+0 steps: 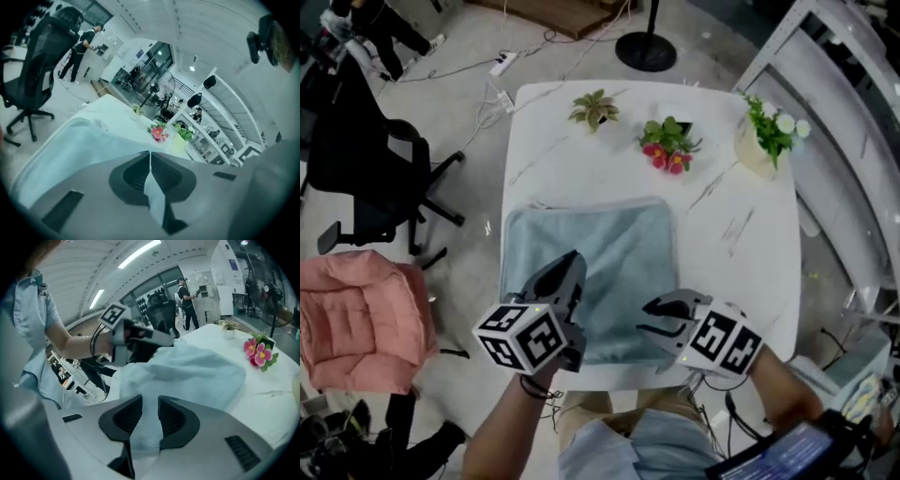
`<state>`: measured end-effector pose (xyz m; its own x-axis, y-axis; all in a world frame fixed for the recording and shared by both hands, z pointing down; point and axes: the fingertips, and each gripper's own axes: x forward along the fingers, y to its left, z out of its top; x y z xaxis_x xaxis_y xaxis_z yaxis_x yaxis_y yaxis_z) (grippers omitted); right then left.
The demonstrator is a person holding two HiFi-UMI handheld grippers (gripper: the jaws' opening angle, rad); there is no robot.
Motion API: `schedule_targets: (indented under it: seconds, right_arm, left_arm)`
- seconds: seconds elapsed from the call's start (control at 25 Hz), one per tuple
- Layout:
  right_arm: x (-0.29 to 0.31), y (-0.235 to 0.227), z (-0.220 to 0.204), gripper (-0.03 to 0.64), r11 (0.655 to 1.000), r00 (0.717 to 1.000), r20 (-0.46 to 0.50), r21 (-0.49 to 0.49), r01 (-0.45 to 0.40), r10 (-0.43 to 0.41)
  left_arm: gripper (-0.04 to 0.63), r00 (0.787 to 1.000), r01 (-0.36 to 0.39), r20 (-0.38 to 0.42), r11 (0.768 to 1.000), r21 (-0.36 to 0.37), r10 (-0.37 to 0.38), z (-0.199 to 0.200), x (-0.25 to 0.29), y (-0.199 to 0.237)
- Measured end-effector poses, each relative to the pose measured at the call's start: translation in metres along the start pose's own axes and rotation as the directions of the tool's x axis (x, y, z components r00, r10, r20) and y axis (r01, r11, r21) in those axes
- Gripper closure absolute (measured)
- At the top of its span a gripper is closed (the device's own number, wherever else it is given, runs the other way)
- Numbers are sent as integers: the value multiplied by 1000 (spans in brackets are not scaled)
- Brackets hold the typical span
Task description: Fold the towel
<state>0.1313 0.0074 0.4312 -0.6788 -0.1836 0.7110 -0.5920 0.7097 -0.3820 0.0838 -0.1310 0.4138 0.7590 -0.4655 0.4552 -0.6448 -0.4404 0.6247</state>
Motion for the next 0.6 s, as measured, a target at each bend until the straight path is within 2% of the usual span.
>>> schedule_targets:
  seconds: [0.12,0.32,0.52,0.6]
  right_arm:
    - [16,23,-23,500,1000,1000,-23,30,3,-2]
    - [31,42,-63,509,999,993,-108,3,43,-42]
    - [35,53,-85,515,998,991,-118,21,60,-57]
    - [35,57,-88,521,998,991,-118,33,62,-58]
  left_arm:
    - [581,992,72,-103,996,-49,-76,-8,35,-1]
    - [581,974,94,-202,992,-80,-108,-14,65,8]
    - [581,968,80,-220,980,-180,-119,-5,82,24]
    - [580,973,70,-202,980,-187,-108,3,84,27]
